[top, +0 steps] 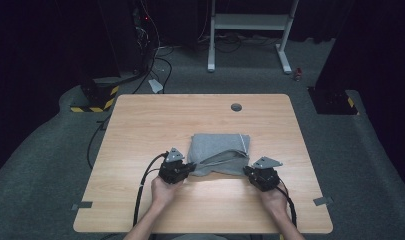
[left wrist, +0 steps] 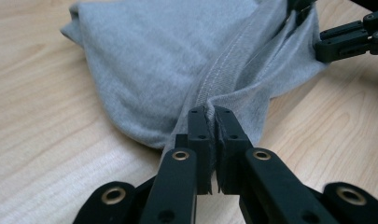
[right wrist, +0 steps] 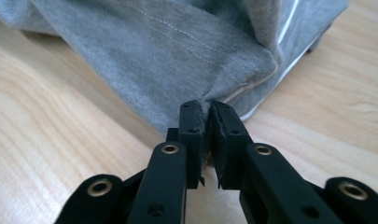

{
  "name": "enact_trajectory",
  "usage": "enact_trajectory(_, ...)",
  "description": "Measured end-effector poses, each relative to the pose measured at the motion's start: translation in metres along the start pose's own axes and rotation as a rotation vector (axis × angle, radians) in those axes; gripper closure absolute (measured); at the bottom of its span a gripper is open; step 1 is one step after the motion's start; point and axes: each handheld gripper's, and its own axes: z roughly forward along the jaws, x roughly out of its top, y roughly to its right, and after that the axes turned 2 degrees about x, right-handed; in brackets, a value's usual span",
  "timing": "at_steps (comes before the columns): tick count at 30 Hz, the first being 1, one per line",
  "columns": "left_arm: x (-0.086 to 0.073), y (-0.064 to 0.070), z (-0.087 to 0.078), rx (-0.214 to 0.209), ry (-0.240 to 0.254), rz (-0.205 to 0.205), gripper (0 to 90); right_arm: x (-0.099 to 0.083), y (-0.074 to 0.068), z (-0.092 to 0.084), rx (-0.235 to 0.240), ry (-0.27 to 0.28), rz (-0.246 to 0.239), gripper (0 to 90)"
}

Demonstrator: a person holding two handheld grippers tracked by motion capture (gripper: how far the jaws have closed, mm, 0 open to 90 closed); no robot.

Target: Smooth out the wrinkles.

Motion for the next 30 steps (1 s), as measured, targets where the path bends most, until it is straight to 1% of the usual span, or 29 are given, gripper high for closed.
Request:
enact_trajectory(1,-0.001,0.000,0.001,0.001,-0.003,0.003,85.9,-0.001,0.000,0.000,0.004,-0.001,0.000,78.9)
enact_trajectory(2,-0.001,0.001,0.002,-0.001,-0.005,-0.002,85.9,-0.001,0.000,0.000,0.004,-0.001,0.000,78.9)
enact_trajectory(3,0.000,0.001,0.005,-0.001,-0.011,0.004,86.0,0.000,0.000,-0.001,0.015,0.001,0.026,73.3)
enact_trajectory(5,0.000,0.002,0.008,0.001,-0.020,0.006,86.0,0.000,0.001,-0.005,0.024,0.024,0.047,67.9)
enact_trajectory(6,0.000,0.002,0.008,0.001,-0.020,0.006,86.0,0.000,0.001,-0.005,0.024,0.024,0.047,67.9)
enact_trajectory(8,0.000,0.002,0.011,0.000,-0.028,0.009,86.0,0.002,0.004,-0.009,0.030,0.047,0.084,62.5)
enact_trajectory(9,0.000,0.002,0.013,0.000,-0.026,0.001,86.0,0.006,0.008,-0.013,0.036,0.065,0.129,58.7)
enact_trajectory(10,0.000,0.002,0.013,0.000,-0.026,0.001,86.1,0.006,0.008,-0.013,0.036,0.065,0.129,58.7)
enact_trajectory(11,0.000,0.001,0.014,-0.003,-0.030,0.000,86.0,0.010,0.012,-0.014,0.028,0.084,0.162,58.5)
enact_trajectory(12,0.000,0.001,0.014,-0.003,-0.030,0.000,86.1,0.010,0.012,-0.014,0.028,0.084,0.162,58.5)
enact_trajectory(13,0.000,0.001,0.015,-0.002,-0.028,-0.005,86.1,0.013,0.014,-0.014,0.031,0.087,0.175,58.6)
enact_trajectory(14,0.001,-0.001,0.016,-0.006,-0.027,-0.015,86.1,0.019,0.017,-0.010,0.031,0.087,0.190,59.0)
enact_trajectory(15,0.001,-0.001,0.016,-0.006,-0.027,-0.015,86.1,0.019,0.017,-0.010,0.031,0.087,0.190,59.0)
enact_trajectory(16,0.001,-0.001,0.017,-0.007,-0.024,-0.023,86.1,0.022,0.019,-0.006,0.030,0.074,0.201,60.0)
enact_trajectory(17,0.001,-0.002,0.016,-0.009,-0.024,-0.021,86.0,0.026,0.022,-0.001,0.040,0.057,0.215,70.0)
enact_trajectory(18,0.001,-0.002,0.016,-0.009,-0.024,-0.021,86.0,0.026,0.022,-0.001,0.040,0.057,0.215,70.0)
enact_trajectory(19,0.001,-0.002,0.015,-0.009,-0.023,-0.024,86.1,0.029,0.021,0.000,0.048,0.059,0.200,82.0)
enact_trajectory(20,0.001,-0.001,0.014,-0.008,-0.020,-0.015,86.1,0.029,0.021,0.000,0.048,0.059,0.200,82.0)
enact_trajectory(21,0.001,0.000,0.012,-0.011,-0.017,-0.018,86.0,0.029,0.016,-0.004,0.041,0.063,0.166,87.2)
enact_trajectory(22,0.001,0.001,0.009,-0.014,-0.009,-0.016,86.0,0.028,0.012,-0.007,0.038,0.065,0.153,88.0)
enact_trajectory(23,0.002,0.002,0.003,-0.017,0.006,-0.007,85.9,0.027,0.009,-0.010,0.036,0.069,0.136,88.4)
enact_trajectory(24,0.002,0.002,0.003,-0.017,0.006,-0.007,85.9,0.027,0.009,-0.010,0.036,0.069,0.136,88.4)
enact_trajectory(25,0.002,0.004,-0.002,-0.025,0.015,-0.003,85.8,0.023,0.004,-0.019,0.040,0.077,0.119,88.9)
enact_trajectory(27,0.001,0.005,-0.005,-0.028,0.020,0.005,85.8,0.019,0.001,-0.025,0.044,0.074,0.109,88.7)
enact_trajectory(28,0.001,0.005,-0.005,-0.028,0.020,0.005,85.8,0.019,0.001,-0.025,0.044,0.074,0.109,88.7)
enact_trajectory(30,-0.001,0.006,-0.004,-0.028,0.015,0.005,85.8,0.015,0.002,-0.024,0.030,0.072,0.116,78.2)
